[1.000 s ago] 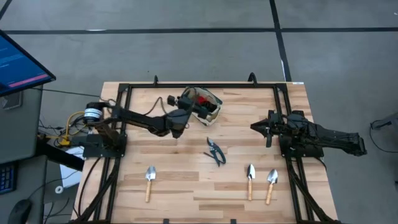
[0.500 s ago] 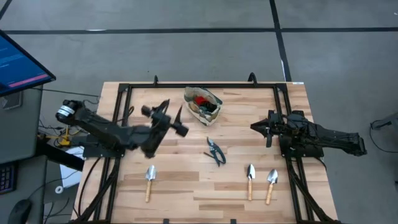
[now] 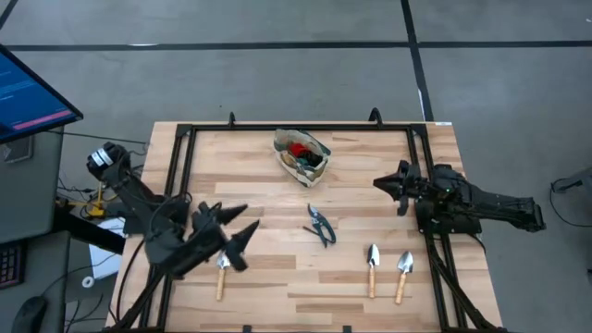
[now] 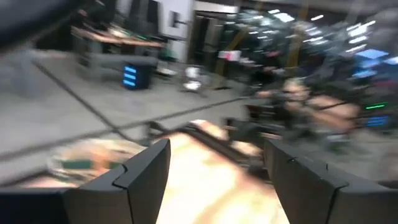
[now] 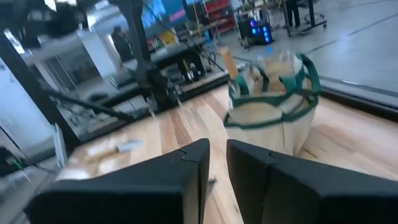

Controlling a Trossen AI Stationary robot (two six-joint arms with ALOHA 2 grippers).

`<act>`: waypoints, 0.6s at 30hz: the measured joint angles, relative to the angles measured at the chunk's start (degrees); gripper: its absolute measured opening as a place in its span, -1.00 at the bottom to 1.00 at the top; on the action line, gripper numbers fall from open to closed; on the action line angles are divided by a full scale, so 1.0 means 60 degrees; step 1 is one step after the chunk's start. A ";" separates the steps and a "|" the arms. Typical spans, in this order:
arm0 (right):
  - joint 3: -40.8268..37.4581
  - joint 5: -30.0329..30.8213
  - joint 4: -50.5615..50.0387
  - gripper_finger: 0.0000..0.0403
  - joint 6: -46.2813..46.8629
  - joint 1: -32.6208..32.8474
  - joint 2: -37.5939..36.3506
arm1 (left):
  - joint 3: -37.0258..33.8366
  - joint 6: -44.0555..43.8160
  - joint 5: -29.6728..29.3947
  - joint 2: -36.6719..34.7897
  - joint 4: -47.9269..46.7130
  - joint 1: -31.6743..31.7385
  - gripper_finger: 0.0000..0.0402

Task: Pick & Place Garden tools in Gardening bag
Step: Put the green shear scissors into the gardening bag

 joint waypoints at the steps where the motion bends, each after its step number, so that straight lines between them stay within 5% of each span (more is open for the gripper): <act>1: 0.0000 0.0000 0.0066 -0.75 0.0038 0.0000 0.0000 | 0.0000 -0.0385 0.0249 0.0000 0.0000 -0.0177 0.29; 11: 0.0000 -0.0029 0.0464 -0.75 0.0254 0.0015 0.0000 | 0.0000 -0.3154 0.1025 0.0004 -0.0090 -0.1075 0.29; 18: 0.0000 -0.0571 0.0483 -0.75 0.2210 0.0016 0.0000 | 0.0000 -0.5424 0.3087 0.0004 -0.0087 -0.0863 0.29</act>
